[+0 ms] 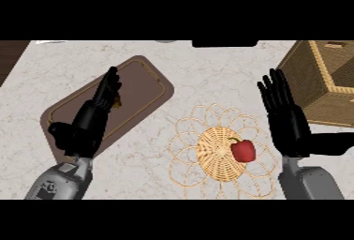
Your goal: Pick the bell pepper from the placemat and place it in the basket
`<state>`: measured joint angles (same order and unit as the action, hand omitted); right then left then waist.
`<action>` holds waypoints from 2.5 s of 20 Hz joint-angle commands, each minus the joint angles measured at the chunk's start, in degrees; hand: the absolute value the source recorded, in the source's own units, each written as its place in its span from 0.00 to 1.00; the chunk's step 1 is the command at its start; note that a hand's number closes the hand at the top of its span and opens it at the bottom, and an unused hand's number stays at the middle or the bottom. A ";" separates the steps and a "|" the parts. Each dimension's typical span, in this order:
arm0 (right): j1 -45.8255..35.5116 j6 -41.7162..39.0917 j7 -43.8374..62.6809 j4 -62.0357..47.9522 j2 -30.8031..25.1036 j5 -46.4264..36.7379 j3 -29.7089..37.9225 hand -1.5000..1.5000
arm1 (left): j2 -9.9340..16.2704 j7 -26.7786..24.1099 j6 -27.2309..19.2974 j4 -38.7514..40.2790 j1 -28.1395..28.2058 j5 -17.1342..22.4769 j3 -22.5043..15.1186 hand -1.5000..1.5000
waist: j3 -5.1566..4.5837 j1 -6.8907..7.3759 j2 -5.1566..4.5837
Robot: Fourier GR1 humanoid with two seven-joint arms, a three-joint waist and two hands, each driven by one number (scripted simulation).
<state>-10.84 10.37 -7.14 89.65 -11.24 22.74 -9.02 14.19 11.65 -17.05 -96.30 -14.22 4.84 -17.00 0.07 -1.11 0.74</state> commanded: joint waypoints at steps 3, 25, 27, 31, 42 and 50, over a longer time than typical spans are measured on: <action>-6.90 -9.75 1.69 1.76 -2.74 1.37 -3.56 1.00 | 0.14 1.37 0.90 5.68 10.31 2.58 0.45 0.50 | -0.14 3.36 -1.07; -22.79 -23.35 23.47 23.54 -27.92 -40.53 -19.58 0.00 | 5.31 2.87 6.55 14.51 21.98 9.20 6.93 0.50 | -0.43 -0.99 0.21; -26.29 -27.95 27.03 24.63 -29.45 -37.77 -17.52 0.00 | 5.22 2.22 6.76 15.02 22.33 8.29 6.16 0.50 | -0.35 -0.07 -0.18; -29.53 -39.46 31.14 27.20 -37.25 -29.24 -13.20 0.00 | 5.26 2.57 6.77 15.41 21.96 9.23 7.34 0.50 | -0.38 -0.42 -0.21; -36.31 -60.62 36.39 23.49 -49.39 -11.67 -7.30 0.00 | 4.85 0.84 8.46 15.97 22.16 8.90 6.80 0.50 | -0.22 0.86 -0.60; -29.67 -58.99 38.01 26.92 -47.50 -11.12 -7.16 0.00 | 5.30 3.81 8.16 12.79 22.23 8.42 6.28 0.50 | -0.05 1.09 -0.69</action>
<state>-42.40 -47.80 29.89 116.61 -59.67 11.75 -16.01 19.13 9.99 -8.15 -85.54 4.54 14.88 -8.42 0.40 -0.72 0.69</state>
